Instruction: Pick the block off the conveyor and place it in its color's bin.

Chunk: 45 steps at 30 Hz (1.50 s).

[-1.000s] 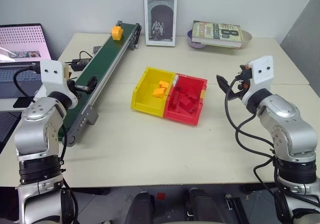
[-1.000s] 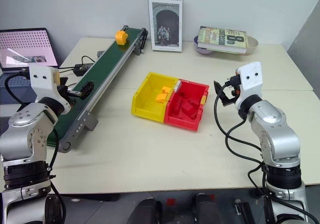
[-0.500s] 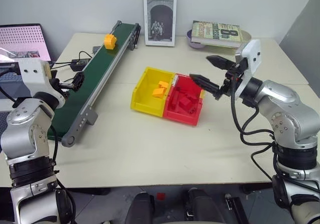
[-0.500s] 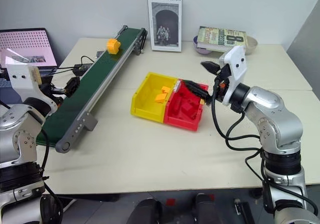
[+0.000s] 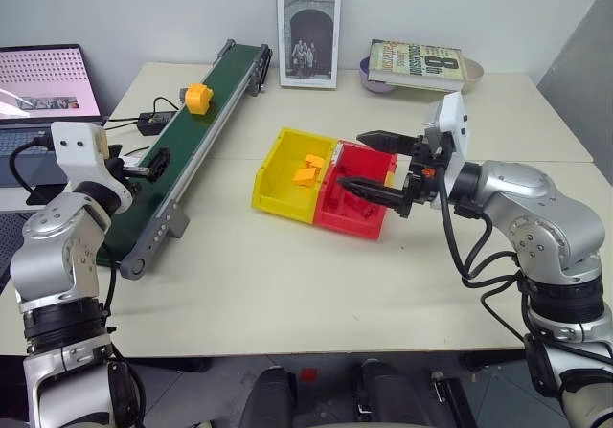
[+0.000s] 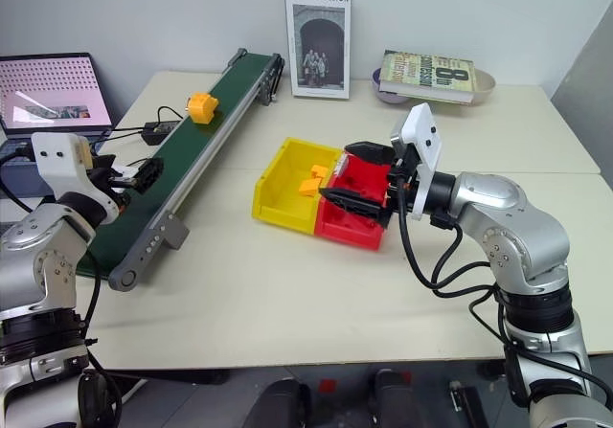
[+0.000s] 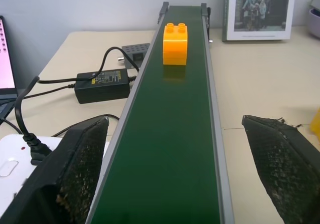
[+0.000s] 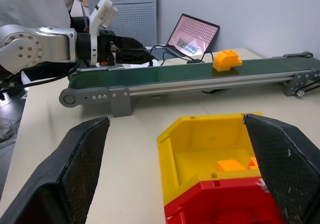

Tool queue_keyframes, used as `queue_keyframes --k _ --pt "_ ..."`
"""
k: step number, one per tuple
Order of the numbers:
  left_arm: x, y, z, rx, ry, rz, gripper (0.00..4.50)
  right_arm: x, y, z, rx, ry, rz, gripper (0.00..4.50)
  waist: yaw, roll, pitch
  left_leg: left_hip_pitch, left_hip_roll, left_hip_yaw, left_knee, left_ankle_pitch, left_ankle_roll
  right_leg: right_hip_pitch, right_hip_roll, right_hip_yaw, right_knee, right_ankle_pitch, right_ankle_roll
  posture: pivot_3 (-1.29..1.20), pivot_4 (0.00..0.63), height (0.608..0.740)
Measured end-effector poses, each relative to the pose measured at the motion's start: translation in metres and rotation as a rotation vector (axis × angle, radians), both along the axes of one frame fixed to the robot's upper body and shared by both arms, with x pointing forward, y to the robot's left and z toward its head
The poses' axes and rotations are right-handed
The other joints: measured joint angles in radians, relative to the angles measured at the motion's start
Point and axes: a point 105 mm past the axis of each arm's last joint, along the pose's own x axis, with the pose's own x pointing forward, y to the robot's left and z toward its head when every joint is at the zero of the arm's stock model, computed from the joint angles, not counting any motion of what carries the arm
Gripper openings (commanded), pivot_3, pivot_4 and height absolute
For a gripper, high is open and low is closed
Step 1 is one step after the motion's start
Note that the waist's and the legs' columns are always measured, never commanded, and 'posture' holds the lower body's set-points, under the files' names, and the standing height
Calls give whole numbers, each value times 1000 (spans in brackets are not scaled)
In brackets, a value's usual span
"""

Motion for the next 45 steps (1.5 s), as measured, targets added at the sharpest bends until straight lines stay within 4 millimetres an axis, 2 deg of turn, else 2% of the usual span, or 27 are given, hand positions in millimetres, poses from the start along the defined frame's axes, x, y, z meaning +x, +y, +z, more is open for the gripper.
queue_keyframes --k 6,15,23,30,32,33,40,45 --pt "3 2 -10 -14 36 4 4477 -7 4 4 5 -12 27 4500 0 0 0 0 0 0 0 0 0 0 0 0 0 0 0 0 150 740" --pt "11 3 -10 -13 43 12 4477 -17 9 9 18 -21 60 4500 0 0 0 0 0 0 0 0 0 0 0 0 0 0 0 0 150 740" --pt "15 3 -23 -9 93 15 4477 -19 7 10 -2 -29 54 4500 0 0 0 0 0 0 0 0 0 0 0 0 0 0 0 0 150 740" --pt "18 6 -24 -2 98 31 4477 -22 8 11 2 -26 60 4500 0 0 0 0 0 0 0 0 0 0 0 0 0 0 0 0 150 740" --pt "18 9 -29 -9 117 42 4106 -22 8 11 3 -23 61 4500 0 0 0 0 0 0 0 0 0 0 0 0 0 0 0 0 150 740" --pt "18 9 -31 -13 123 41 4070 -22 7 11 2 -22 59 4500 0 0 0 0 0 0 0 0 0 0 0 0 0 0 0 0 150 740" --pt "13 12 -33 -17 137 40 2717 -20 6 11 1 -21 45 4500 0 0 0 0 0 0 0 0 0 0 -1 0 0 0 0 0 150 740" --pt "2 15 -30 -19 131 52 1685 -18 5 11 3 -15 37 4500 0 0 0 0 1 0 0 0 0 0 -2 0 0 0 0 0 150 740"
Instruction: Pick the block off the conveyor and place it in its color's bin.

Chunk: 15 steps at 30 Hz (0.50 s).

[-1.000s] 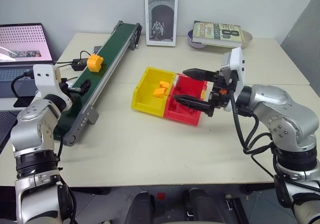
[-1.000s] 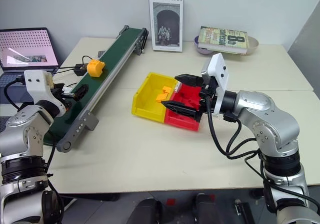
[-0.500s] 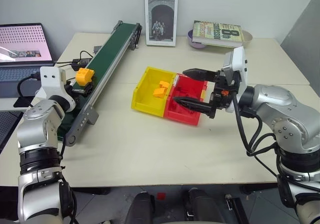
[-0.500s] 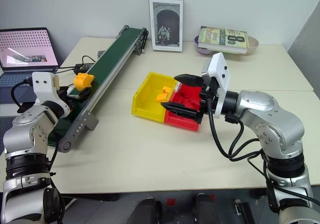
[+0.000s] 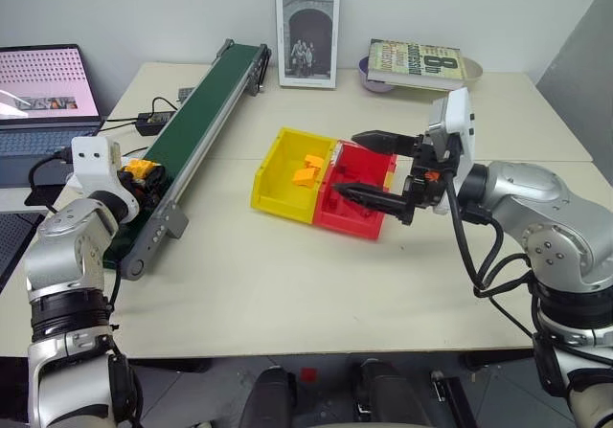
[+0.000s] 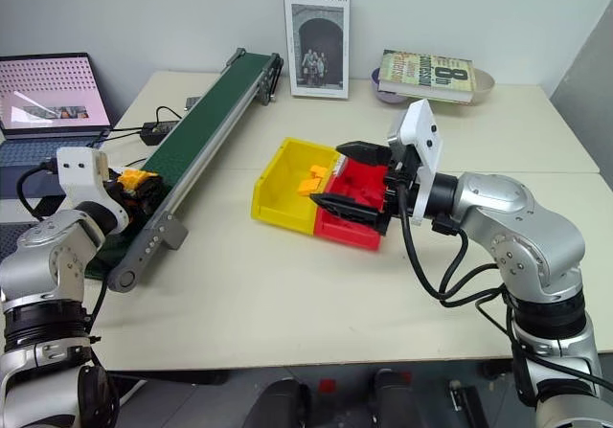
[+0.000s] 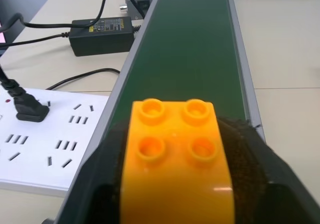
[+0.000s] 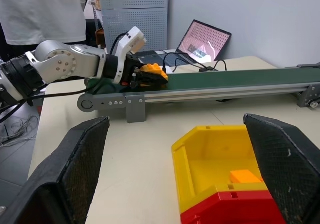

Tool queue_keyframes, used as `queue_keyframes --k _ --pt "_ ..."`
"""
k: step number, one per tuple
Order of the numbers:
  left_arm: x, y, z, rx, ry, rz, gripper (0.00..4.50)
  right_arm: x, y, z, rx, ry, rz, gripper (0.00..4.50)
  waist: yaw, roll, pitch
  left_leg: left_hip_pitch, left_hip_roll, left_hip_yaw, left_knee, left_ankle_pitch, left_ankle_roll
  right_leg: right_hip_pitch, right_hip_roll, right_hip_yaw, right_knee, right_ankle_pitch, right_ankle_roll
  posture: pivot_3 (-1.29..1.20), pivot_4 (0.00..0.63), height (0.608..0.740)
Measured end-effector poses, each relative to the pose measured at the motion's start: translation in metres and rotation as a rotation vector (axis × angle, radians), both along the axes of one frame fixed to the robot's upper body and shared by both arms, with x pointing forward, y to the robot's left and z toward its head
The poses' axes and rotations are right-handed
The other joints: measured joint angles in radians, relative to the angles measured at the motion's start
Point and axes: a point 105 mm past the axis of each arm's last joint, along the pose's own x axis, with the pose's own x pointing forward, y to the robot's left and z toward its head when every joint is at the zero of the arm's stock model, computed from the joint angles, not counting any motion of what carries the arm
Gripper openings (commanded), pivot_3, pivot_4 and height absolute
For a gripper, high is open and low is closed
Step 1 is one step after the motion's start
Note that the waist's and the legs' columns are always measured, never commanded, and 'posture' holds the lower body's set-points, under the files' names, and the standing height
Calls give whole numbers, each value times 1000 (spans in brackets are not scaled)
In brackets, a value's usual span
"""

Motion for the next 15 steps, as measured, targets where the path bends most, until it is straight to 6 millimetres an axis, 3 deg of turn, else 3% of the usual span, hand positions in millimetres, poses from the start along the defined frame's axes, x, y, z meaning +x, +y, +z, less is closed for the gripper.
queue_keyframes --k 4,8,11,15 --pt "-7 -1 12 -13 -27 3 1550 2 -6 1 4 -4 -26 4500 2 0 0 0 0 -1 0 0 0 0 -1 -1 0 0 0 0 150 740" --pt "-3 -8 25 -12 -63 -16 1550 5 -15 -15 -37 17 -81 4500 7 0 0 -1 -1 -1 0 0 0 1 0 -1 0 0 0 0 150 740" --pt "16 -49 49 7 -117 -176 1550 9 -19 -20 -85 -9 -156 4500 13 0 0 -1 -2 0 2 0 0 1 0 -1 0 0 0 0 150 740" --pt "42 -140 68 72 -137 -515 1550 3 -24 -33 -194 -41 -254 4500 22 -1 -1 -1 -4 0 2 0 0 2 1 0 -2 0 0 0 150 740"
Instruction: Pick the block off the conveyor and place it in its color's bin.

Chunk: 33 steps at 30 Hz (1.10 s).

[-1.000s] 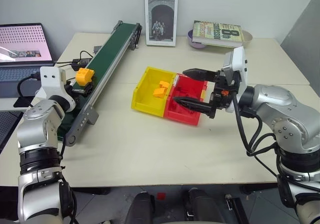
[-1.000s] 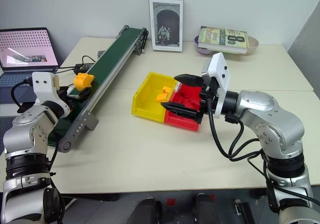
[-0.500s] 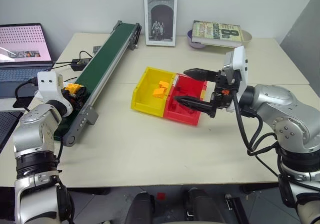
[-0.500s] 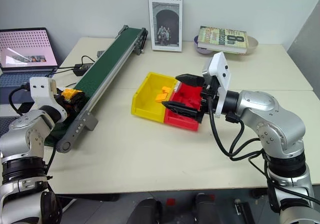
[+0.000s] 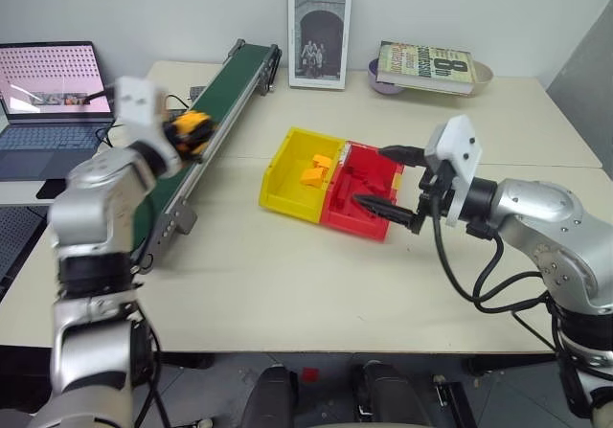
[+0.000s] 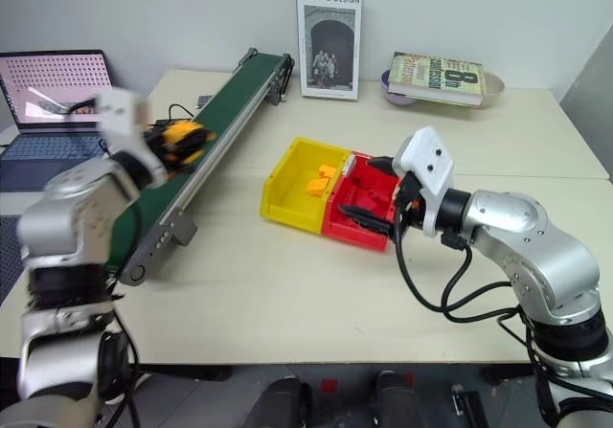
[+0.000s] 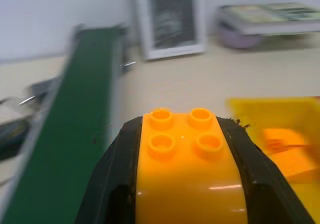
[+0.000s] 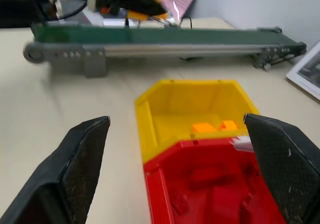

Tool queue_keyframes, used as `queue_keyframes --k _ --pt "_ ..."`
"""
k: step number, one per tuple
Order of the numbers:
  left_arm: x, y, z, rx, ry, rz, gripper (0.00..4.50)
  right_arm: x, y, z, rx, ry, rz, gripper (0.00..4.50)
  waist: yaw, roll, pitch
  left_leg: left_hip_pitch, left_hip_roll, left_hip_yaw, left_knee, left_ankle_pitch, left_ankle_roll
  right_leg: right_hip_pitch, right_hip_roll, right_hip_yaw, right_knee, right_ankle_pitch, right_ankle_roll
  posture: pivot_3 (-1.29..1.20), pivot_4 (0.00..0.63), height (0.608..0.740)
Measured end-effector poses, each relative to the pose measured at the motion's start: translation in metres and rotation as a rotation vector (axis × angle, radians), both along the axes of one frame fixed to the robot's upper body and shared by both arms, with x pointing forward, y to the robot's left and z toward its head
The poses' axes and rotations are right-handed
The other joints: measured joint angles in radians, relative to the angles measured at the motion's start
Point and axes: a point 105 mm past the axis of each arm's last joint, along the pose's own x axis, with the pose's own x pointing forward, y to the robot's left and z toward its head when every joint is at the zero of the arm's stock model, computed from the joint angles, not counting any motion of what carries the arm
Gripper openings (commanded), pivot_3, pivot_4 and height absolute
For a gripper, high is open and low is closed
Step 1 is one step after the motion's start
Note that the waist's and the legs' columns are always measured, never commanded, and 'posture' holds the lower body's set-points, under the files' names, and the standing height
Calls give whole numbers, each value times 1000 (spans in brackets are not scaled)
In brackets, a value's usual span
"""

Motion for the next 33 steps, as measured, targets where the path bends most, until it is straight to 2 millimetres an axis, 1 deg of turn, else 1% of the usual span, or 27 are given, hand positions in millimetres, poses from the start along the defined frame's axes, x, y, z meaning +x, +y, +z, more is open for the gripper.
queue_keyframes --k 2,3,6,8,9,11,12,15,17,20,21,22,24,26,27,28,30,31,33 --pt "8 -42 -4 54 9 -149 1550 -4 3 -4 2 14 -24 4500 -3 0 0 0 0 1 0 0 0 -1 1 1 0 0 0 0 150 740" --pt "10 -55 -10 82 16 -199 1550 -5 3 -4 -2 10 -36 4500 -11 0 0 0 0 2 -1 0 0 -1 2 2 0 0 0 0 150 740" --pt "18 -81 -32 161 48 -292 1550 -9 3 -2 -5 -6 -79 4500 -25 0 0 0 0 1 -2 0 0 -3 5 1 0 0 -1 0 150 740" --pt "23 -87 -47 181 82 -310 1550 -10 2 0 -1 -13 -106 4500 -27 0 0 0 1 0 -2 0 0 -4 8 1 1 -1 -1 0 150 740" --pt "26 -87 -52 192 93 -307 1550 -10 1 0 1 -14 -119 4500 -28 0 0 0 2 -1 -2 0 0 -5 9 1 2 -1 -1 0 150 740" --pt "29 -84 -58 208 106 -309 2252 -11 -1 1 8 -14 -144 4500 -28 0 0 -1 3 -1 -3 0 0 -5 11 0 2 -1 -2 0 150 740" --pt "31 -83 -59 213 105 -311 2381 -11 -3 2 11 -14 -155 4500 -28 0 0 -1 3 -2 -3 0 0 -5 11 -1 2 -1 -2 0 150 740" --pt "32 -81 -62 219 96 -318 3021 -11 -5 3 13 -6 -173 4500 -26 0 0 -1 3 -1 -2 0 0 -4 10 0 2 -1 -2 0 150 740" --pt "32 -80 -64 211 103 -321 3346 -11 -7 2 13 -1 -182 4500 -26 0 0 -1 3 -1 -2 0 0 -4 9 1 1 -1 -2 0 150 740" --pt "32 -79 -62 198 100 -326 4097 -11 -9 3 14 -2 -190 4500 -26 0 0 -2 2 -1 -2 0 0 -4 7 1 1 -1 -2 0 150 740" --pt "31 -78 -60 195 96 -327 4184 -10 -9 3 12 0 -189 4500 -26 0 0 -2 2 -1 -2 0 0 -4 6 1 1 -1 -2 0 150 740" --pt "31 -77 -57 189 92 -330 4462 -10 -10 3 9 4 -188 4500 -25 0 0 -2 2 -1 -2 0 0 -4 6 1 1 -1 -2 0 150 740" --pt "28 -70 -47 197 77 -333 4490 -7 -14 1 -7 19 -179 4500 -27 0 0 -3 2 -1 -2 0 0 -5 6 1 1 -1 -1 0 150 740" --pt "20 -52 -31 220 53 -331 4490 -3 -25 1 -30 34 -180 4500 -33 0 0 -2 3 0 -2 0 0 -5 6 1 1 -1 -2 0 150 740" --pt "14 -39 -25 234 50 -328 4490 -1 -30 3 -32 39 -178 4500 -36 0 0 -2 3 -1 -2 0 0 -5 6 1 1 -1 -2 0 150 740" --pt "2 -26 -23 258 60 -345 4490 0 -36 5 -26 50 -164 4500 -43 1 0 -2 3 -1 -3 0 0 -5 6 1 2 -1 -2 0 150 740" --pt "-16 -6 -26 277 114 -354 4490 3 -48 9 -16 61 -167 4500 -47 1 0 -1 5 -1 -4 0 0 -5 6 0 2 -1 -2 0 150 740" --pt "-23 -2 -28 279 141 -362 4490 4 -53 10 -9 62 -169 4500 -46 1 0 -1 5 -2 -3 0 0 -5 6 0 2 -1 -2 0 150 740" --pt "-36 1 -28 279 169 -385 4490 4 -54 11 -2 69 -141 4500 -43 1 0 -1 5 -3 -3 0 0 -4 6 -1 2 -2 -1 0 150 740"
